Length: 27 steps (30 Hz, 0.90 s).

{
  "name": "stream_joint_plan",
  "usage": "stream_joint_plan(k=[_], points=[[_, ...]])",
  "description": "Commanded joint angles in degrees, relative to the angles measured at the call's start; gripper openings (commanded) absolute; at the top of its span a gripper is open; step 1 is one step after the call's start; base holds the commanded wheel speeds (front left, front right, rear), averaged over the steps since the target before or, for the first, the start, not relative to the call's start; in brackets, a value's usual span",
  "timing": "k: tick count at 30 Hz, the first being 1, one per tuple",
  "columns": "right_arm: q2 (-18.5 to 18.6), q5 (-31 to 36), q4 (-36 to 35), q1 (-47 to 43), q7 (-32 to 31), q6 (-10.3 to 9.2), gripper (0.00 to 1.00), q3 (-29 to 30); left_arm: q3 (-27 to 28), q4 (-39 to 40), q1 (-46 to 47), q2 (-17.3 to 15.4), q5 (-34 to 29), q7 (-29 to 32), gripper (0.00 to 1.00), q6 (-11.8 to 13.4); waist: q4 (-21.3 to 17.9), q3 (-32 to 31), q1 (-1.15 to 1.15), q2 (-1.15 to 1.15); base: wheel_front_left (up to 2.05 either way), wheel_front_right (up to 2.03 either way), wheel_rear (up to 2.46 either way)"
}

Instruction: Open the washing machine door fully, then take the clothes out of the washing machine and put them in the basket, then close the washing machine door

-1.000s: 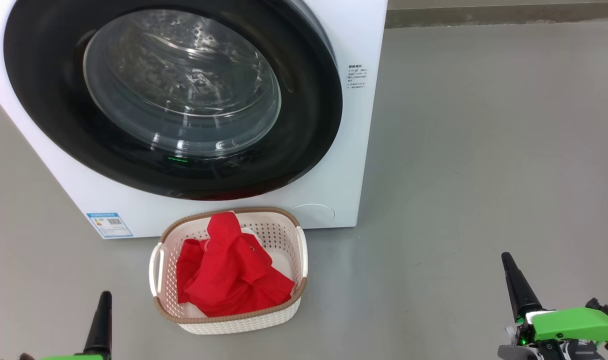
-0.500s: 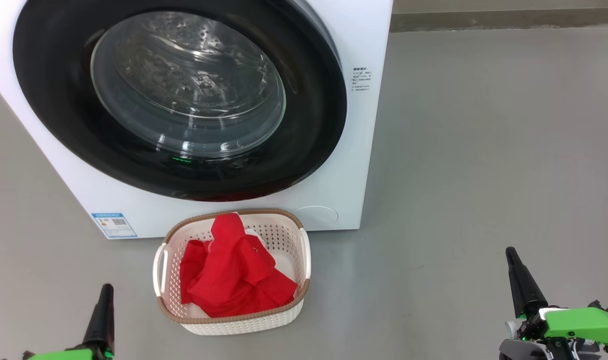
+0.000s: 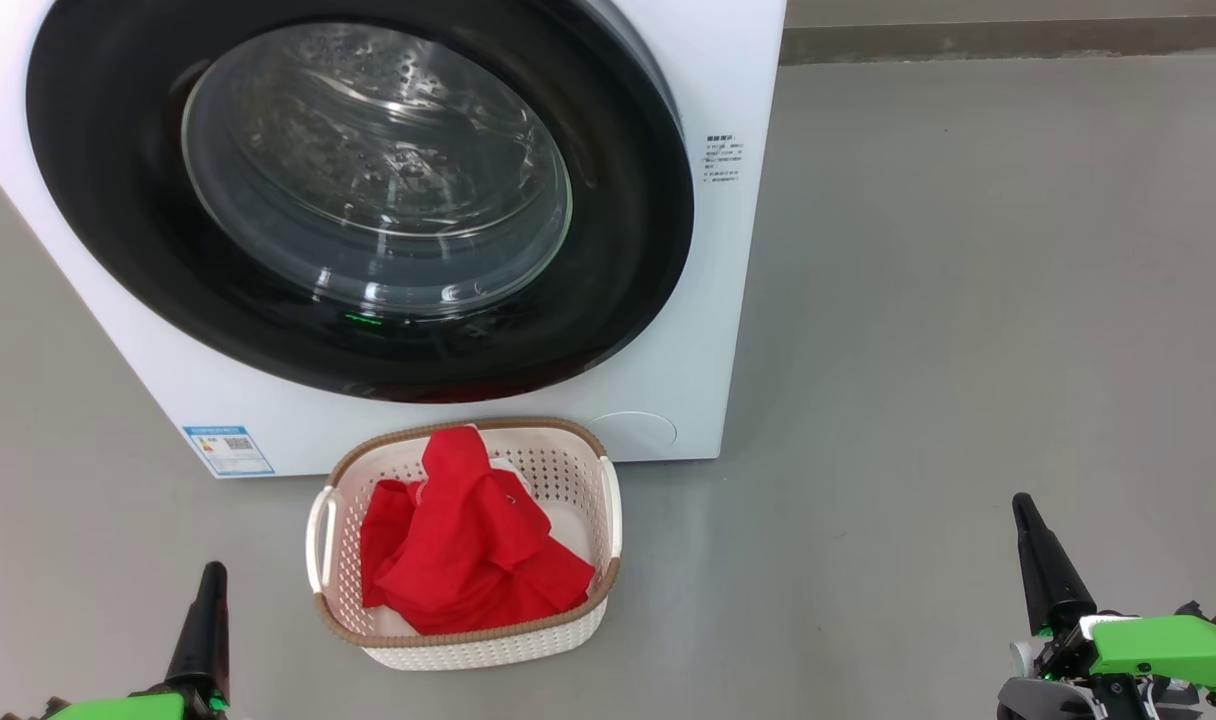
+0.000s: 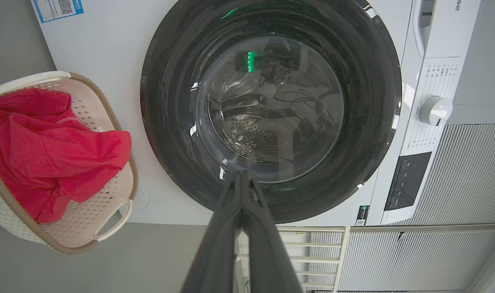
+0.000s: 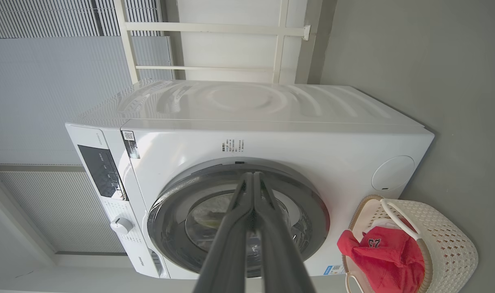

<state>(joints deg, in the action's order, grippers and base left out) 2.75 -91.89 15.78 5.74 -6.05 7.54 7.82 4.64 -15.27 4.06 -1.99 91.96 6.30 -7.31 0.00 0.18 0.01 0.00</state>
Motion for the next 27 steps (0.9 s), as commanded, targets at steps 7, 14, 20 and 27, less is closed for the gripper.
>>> stream_joint_plan(k=[7, 14, 20, 27], points=[[0.14, -0.24, -1.76, 0.45, -0.48, -0.05, 0.00, -1.25, 1.90, 1.23, 2.13, -0.88, 0.19, 0.20, 0.00, -0.18, 0.00, 0.00, 0.00, 0.00, 0.00, 0.00, 0.00], [0.14, -0.24, -1.76, 0.45, -0.48, -0.05, 0.00, -1.25, 1.90, 1.23, 2.13, -0.88, 0.19, 0.20, 0.00, -0.18, 0.00, 0.00, 0.00, 0.00, 0.00, 0.00, 0.00], [0.14, -0.24, -1.76, 0.45, -0.48, -0.05, 0.00, -1.25, 1.89, 1.23, 2.13, -0.88, 0.19, 0.20, 0.00, -0.18, 0.00, 0.00, 0.00, 0.00, 0.00, 0.00, 0.00], [0.13, -0.23, -1.76, 0.45, -0.48, -0.05, 0.00, -1.24, 1.89, 1.23, 2.13, -0.88, 0.19, 0.20, 0.00, -0.18, 0.00, 0.00, 0.00, 0.00, 0.00, 0.00, 0.00]])
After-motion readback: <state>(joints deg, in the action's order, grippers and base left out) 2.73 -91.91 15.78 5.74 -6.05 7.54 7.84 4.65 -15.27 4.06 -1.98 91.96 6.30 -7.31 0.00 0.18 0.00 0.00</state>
